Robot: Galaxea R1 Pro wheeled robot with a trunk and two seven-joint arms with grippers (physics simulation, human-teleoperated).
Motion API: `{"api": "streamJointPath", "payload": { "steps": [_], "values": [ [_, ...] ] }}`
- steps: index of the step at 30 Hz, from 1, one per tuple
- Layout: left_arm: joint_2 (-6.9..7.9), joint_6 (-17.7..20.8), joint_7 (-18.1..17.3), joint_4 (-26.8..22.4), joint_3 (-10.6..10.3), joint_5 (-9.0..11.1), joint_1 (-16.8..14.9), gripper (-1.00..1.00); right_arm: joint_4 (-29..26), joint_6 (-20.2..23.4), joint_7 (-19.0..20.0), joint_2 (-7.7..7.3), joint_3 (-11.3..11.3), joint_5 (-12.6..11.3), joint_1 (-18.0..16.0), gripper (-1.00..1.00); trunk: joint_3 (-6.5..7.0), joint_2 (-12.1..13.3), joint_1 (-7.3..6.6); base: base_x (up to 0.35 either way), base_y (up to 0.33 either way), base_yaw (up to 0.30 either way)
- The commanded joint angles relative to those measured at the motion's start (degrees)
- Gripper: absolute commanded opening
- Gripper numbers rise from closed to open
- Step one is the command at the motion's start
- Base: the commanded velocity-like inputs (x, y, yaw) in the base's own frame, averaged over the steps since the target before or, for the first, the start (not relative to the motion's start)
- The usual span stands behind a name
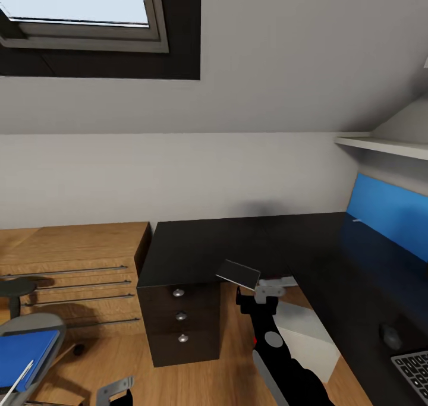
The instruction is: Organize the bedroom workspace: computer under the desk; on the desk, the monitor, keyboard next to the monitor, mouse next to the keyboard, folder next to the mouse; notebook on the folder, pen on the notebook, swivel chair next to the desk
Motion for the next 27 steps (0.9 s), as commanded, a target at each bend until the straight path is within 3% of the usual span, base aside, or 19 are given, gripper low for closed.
{"api": "streamJointPath", "payload": {
  "steps": [1,5,7,10,21,27],
  "values": [
    [0.08,-0.34,0.31,0.04,-0.10,0.69,-0.09,1.00,-0.07,0.29,-0.42,-0.01,0.17,-0.26,-0.06,1.00,-0.08,-0.06,0.01,0.000,0.000,0.000],
    [0.01,-0.39,-0.01,1.32,2.28,2.26,-0.09,1.00,0.04,0.29,-0.56,0.09,0.39,-0.26,-0.06,1.00,-0.08,-0.06,0.01,0.000,0.000,0.077],
    [0.00,-0.35,-1.29,1.99,4.51,3.27,-0.09,1.00,0.07,0.34,-0.61,0.12,0.89,-0.26,-0.06,1.00,-0.08,-0.06,0.01,0.000,0.000,0.220],
    [-0.01,-0.33,-2.91,2.21,5.71,3.65,-0.09,1.00,0.08,0.36,-0.63,0.13,1.24,-0.26,-0.06,1.00,-0.08,-0.06,0.01,0.000,0.000,0.252],
    [-0.01,-0.27,-3.96,2.70,6.28,3.83,-0.09,1.00,0.27,0.36,-0.73,0.16,4.38,-0.12,-0.06,1.00,-0.08,-0.06,0.01,0.000,0.000,0.273],
    [-0.01,-0.30,-3.96,3.07,6.26,3.83,-0.09,1.00,1.22,0.36,-0.64,0.23,4.79,-0.04,-0.06,1.00,-0.08,-0.06,0.01,0.000,0.000,0.275]
  ]
}}
